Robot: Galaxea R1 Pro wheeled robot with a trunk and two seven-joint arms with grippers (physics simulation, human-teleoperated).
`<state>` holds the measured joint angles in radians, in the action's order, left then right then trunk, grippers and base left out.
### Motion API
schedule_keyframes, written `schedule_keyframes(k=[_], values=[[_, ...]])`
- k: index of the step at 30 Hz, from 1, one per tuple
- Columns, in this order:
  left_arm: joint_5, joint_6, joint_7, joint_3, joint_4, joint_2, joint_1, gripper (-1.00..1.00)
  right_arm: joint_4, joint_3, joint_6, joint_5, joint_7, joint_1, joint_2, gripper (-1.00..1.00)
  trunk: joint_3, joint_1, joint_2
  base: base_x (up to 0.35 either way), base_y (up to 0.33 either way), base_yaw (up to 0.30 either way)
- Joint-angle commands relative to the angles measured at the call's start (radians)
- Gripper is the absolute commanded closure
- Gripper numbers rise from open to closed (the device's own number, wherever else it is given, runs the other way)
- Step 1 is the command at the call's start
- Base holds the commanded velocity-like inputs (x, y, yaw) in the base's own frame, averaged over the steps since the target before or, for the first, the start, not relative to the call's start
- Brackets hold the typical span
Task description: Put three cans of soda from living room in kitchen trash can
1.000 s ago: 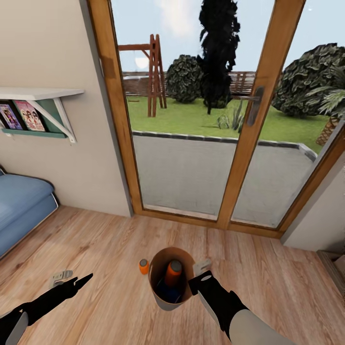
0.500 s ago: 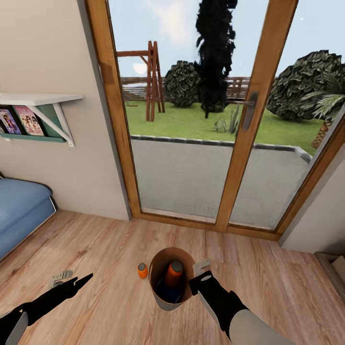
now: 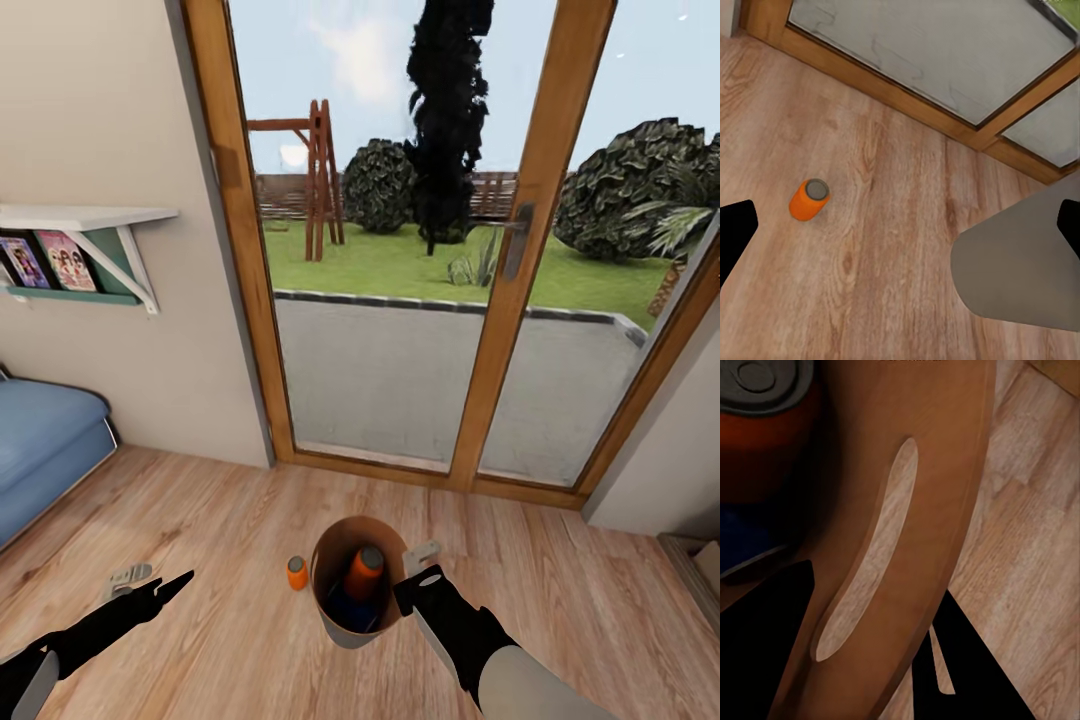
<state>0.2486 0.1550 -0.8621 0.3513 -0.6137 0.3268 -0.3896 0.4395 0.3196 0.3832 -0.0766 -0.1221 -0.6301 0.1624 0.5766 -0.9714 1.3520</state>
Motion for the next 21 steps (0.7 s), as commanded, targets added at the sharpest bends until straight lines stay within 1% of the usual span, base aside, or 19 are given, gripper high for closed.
schedule_keyframes(k=[1,13,18,21], values=[[0.000,0.000,0.000,0.000,0.000,0.000,0.000,-1.00,0.001,0.000,-0.001,-0.001,0.009,0.000,0.000,1.00,-0.002,0.000,0.000,0.000,0.000,0.000],[0.000,0.000,0.000,0.000,0.000,0.000,0.000,-1.00,0.001,0.000,-0.001,-0.001,0.009,0.000,0.000,1.00,-0.022,0.000,0.000,0.000,0.000,0.000],[0.000,0.000,0.001,0.000,0.000,0.000,0.000,-1.00,0.011,0.000,0.000,-0.002,0.010,0.000,-0.001,1.00,-0.025,0.000,0.000,0.003,0.000,0.000],[0.000,-0.002,0.001,0.000,0.000,0.000,0.000,-1.00,0.016,0.000,0.001,0.000,0.010,0.000,-0.001,1.00,-0.026,0.000,0.000,0.147,-0.058,0.000]])
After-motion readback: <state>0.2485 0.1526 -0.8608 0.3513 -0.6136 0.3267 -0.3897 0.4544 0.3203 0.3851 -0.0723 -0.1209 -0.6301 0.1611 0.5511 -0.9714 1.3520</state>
